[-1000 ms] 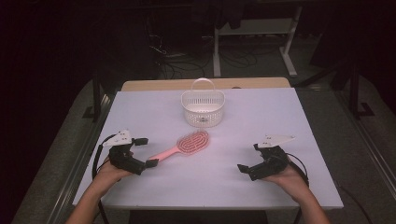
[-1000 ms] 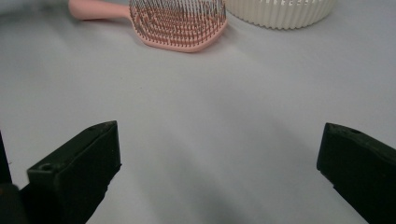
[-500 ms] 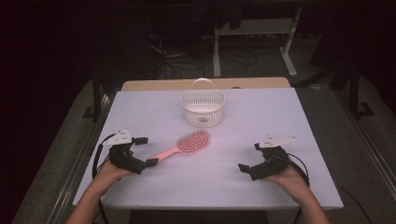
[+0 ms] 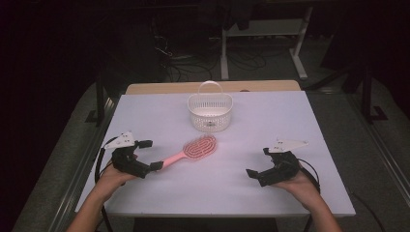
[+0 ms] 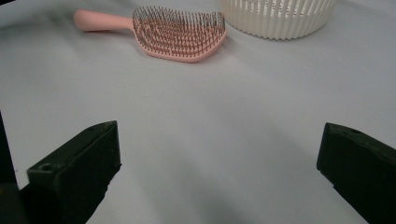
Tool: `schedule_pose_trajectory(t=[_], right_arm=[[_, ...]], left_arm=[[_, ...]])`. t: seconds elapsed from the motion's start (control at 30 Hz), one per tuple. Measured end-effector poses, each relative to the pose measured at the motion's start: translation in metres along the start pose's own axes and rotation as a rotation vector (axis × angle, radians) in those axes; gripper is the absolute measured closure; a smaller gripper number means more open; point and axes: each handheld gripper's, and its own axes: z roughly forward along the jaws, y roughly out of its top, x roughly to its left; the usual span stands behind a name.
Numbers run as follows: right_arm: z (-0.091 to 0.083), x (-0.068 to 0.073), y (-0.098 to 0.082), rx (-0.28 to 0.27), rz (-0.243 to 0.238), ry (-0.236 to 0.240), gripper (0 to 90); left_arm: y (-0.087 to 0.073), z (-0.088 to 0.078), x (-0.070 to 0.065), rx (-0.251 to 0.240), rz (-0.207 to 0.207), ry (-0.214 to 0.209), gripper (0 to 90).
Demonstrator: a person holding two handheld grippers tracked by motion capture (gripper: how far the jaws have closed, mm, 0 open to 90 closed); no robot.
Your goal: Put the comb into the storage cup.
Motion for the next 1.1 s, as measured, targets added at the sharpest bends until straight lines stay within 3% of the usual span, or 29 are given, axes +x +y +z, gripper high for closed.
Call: schedule_pose_trajectory(t=[0.2, 0.63, 1.1], right_arm=[[0.002, 0.0, 0.001, 0.006, -0.003, 0.012, 0.0], [0.004, 0.0, 0.001, 0.01, -0.007, 0.031, 0.0], [0.004, 0.0, 0.001, 0.009, -0.003, 0.031, 0.0]], left_arm=[[0.004, 0.0, 0.001, -0.016, -0.013, -0.011, 0.0], [0.014, 0.009, 0.002, 0.003, -0.003, -0.028, 0.0], [0.025, 0.016, 0.007, -0.016, -0.002, -0.043, 0.0]])
